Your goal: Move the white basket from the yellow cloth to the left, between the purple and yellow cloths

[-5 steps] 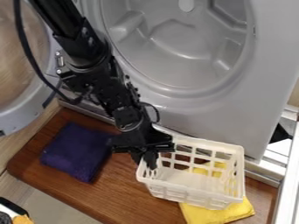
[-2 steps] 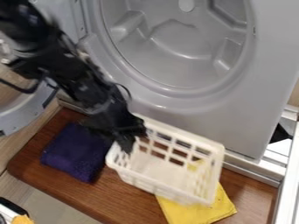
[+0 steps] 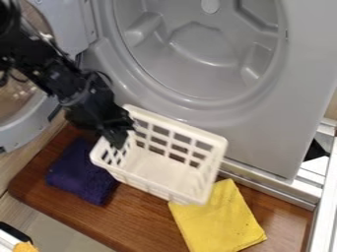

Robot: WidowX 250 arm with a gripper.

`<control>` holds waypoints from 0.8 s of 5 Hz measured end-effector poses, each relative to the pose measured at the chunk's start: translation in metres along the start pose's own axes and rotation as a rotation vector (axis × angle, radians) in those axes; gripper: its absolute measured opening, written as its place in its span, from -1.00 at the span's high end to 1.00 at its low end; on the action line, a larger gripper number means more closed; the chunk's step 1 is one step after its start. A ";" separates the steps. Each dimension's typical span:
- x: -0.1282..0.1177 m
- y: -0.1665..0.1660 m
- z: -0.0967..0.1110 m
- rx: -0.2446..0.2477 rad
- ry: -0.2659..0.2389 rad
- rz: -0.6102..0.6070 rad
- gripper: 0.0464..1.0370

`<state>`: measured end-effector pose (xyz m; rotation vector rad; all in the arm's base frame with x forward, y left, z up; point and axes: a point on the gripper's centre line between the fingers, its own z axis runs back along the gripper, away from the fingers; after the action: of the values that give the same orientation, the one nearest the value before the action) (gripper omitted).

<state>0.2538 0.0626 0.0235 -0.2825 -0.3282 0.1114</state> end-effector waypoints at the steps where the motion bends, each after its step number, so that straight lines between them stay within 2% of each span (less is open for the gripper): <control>1: 0.002 0.014 -0.008 -0.011 0.031 -0.023 0.89; 4: -0.004 0.023 -0.044 0.042 0.107 -0.037 0.84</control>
<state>0.2632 0.0729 -0.0248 -0.2399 -0.2247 0.0666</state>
